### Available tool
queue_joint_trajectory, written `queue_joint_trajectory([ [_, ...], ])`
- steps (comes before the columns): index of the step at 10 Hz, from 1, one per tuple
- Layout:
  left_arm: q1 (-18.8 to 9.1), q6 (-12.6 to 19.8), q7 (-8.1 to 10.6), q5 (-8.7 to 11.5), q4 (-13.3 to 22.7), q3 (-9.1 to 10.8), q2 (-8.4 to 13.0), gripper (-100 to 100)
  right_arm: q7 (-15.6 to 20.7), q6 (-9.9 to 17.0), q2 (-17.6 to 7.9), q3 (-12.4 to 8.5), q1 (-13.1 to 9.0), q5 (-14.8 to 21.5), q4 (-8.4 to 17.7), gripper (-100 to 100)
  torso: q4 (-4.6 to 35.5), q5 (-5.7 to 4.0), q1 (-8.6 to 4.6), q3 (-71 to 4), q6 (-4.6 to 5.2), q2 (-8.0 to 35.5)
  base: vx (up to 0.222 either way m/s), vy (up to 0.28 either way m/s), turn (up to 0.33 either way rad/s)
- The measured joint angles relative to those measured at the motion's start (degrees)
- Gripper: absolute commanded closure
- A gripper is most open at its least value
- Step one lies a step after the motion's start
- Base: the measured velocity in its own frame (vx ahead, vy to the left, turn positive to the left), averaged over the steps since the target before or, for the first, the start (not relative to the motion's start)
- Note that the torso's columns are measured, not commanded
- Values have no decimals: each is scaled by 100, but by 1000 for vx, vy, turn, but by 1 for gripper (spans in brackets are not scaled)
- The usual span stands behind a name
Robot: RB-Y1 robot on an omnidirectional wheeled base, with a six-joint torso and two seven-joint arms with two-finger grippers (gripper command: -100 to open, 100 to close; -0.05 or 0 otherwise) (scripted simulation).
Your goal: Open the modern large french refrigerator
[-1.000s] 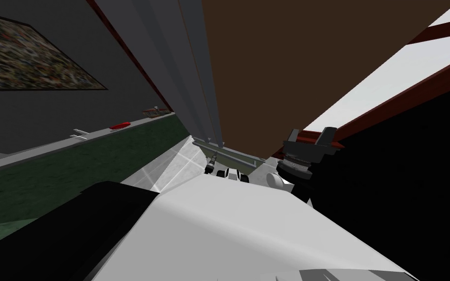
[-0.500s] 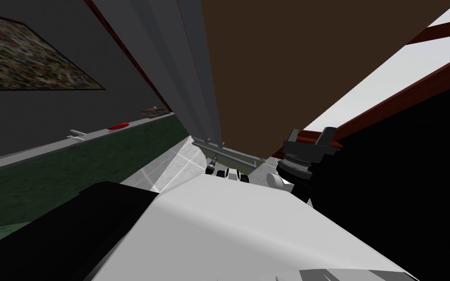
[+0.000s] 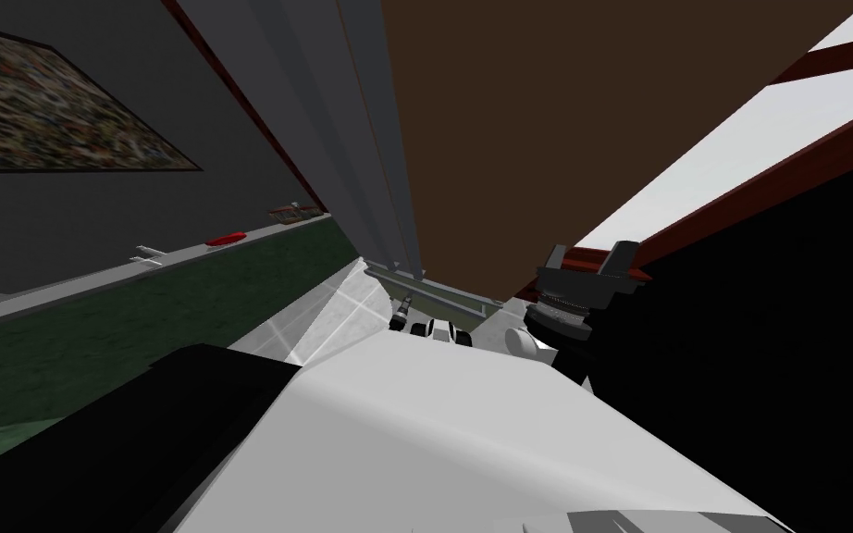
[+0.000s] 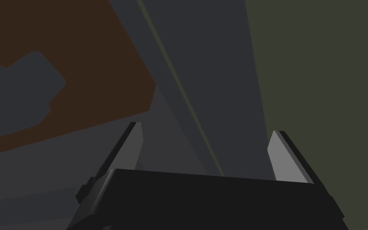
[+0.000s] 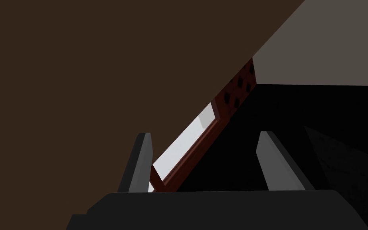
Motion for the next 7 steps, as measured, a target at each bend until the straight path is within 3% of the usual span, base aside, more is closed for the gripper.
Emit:
queue_joint_trajectory([
  [3, -142, 130, 51, 15, 115, -11, -14, -100, 0, 0, 0, 0, 0, 0, 0, 0, 0, -1, -2, 0, 0, 1, 1, 2, -5],
  [7, -246, 447, 141, 28, 6, -28, 7, -100, 0, 0, 0, 0, 0, 0, 0, 0, 0, 0, 2, 0, 1, -1, 3, 6, -13],
])
